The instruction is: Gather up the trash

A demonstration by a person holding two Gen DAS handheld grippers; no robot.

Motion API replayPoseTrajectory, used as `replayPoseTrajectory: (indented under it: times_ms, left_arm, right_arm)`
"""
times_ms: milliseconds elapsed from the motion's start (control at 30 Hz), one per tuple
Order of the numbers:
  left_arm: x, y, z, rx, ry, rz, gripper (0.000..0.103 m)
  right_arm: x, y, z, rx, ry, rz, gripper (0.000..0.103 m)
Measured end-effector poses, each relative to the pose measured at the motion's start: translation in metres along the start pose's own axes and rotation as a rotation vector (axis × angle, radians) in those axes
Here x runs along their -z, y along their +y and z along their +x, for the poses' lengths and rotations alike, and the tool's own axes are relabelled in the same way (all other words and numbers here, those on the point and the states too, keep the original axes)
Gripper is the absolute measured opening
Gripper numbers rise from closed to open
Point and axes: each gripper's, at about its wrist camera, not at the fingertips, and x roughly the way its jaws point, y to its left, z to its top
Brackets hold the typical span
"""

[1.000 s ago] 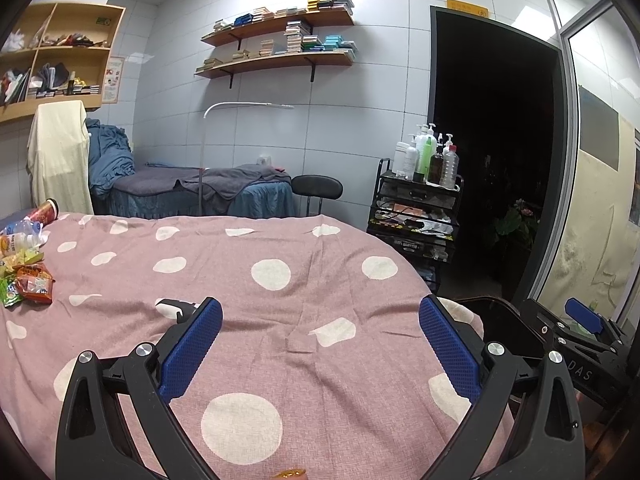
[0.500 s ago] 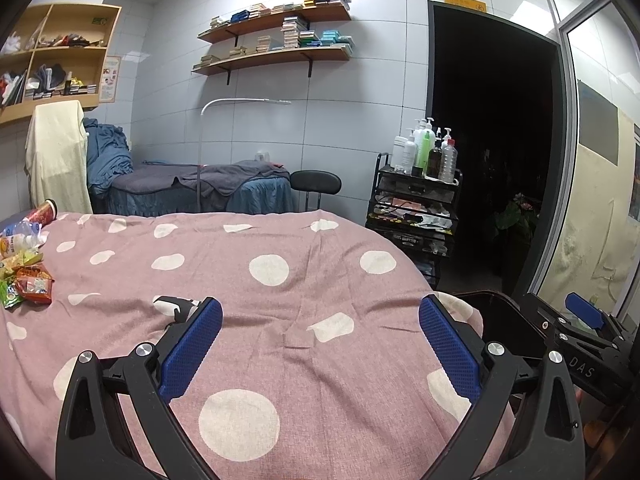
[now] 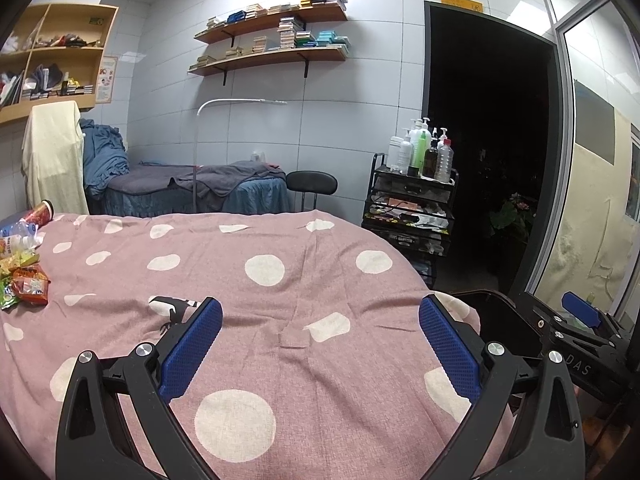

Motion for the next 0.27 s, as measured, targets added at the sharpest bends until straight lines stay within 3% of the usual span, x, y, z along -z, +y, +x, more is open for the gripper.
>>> replayPoseTrajectory:
  times_ms: [267]
  left_arm:
    - [-0.0004, 0.0012, 0.0036, -0.01, 0.02, -0.001, 0.098]
  right_arm:
    - [-0.0002, -0.0002, 0.0002, -0.001, 0.001, -0.002, 0.097]
